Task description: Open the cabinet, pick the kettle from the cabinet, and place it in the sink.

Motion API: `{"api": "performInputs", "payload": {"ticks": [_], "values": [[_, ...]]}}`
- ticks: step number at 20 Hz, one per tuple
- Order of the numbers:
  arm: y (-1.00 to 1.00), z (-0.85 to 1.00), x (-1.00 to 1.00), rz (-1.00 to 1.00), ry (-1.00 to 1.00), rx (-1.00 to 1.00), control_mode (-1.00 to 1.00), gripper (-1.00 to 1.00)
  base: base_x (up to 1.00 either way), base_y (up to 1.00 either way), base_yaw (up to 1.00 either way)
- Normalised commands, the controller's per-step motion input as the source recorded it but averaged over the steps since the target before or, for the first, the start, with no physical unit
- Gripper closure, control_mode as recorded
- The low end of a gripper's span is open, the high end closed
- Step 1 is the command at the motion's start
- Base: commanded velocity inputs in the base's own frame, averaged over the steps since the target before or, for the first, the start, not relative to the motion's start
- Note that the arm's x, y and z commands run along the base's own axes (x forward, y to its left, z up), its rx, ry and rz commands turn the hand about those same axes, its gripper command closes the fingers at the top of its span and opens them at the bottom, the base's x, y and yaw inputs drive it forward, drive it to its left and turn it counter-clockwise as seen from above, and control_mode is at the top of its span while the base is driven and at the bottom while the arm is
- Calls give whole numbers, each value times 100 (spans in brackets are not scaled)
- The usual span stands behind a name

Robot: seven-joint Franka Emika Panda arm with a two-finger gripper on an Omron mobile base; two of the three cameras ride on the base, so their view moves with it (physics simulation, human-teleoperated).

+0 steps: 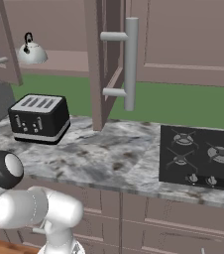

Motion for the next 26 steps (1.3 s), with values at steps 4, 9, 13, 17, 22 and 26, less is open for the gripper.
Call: {"api": "performInputs", "payload": {"ticks": [4,9,13,17,22,26], "values": [[49,-6,-33,0,0,-10,-100,100,0,0,0],[49,-6,-30,0,0,-11,-100,100,0,0,0],[49,-5,-28,0,-1,-13,-100,100,0,0,0],[51,-6,-26,0,0,-14,-100,100,0,0,0],[52,-7,-25,0,0,-12,-100,100,0,0,0],[53,-6,-25,0,0,-10,-100,100,0,0,0]]}}
